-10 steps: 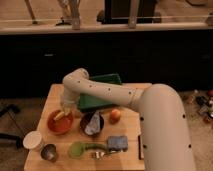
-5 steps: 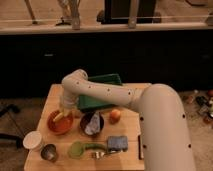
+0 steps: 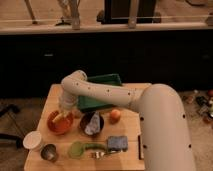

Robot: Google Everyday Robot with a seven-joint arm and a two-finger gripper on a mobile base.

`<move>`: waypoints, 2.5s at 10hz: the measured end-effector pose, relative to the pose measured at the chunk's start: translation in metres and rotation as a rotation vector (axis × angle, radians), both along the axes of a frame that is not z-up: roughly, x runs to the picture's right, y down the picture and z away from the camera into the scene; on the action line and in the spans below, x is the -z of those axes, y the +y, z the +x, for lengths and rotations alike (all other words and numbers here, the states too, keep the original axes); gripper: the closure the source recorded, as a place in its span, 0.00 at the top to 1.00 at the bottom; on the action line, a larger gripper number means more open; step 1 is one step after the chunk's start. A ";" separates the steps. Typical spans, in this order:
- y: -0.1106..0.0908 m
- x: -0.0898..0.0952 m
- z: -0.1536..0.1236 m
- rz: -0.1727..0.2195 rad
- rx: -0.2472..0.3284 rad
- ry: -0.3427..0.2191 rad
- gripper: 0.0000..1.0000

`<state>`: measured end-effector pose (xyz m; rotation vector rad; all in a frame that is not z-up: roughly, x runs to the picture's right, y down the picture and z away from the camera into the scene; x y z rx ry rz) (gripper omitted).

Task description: Place banana in red bowl

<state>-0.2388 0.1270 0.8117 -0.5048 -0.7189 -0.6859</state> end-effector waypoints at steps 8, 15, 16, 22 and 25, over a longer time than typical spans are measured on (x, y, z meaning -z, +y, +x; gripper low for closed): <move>-0.003 0.010 -0.013 -0.075 -0.005 -0.129 0.00; 0.008 0.017 -0.015 -0.187 -0.108 -0.244 0.00; 0.009 0.017 -0.013 -0.212 -0.133 -0.280 0.00; 0.012 0.015 -0.012 -0.281 -0.159 -0.382 0.00; 0.014 0.014 -0.015 -0.304 -0.135 -0.416 0.00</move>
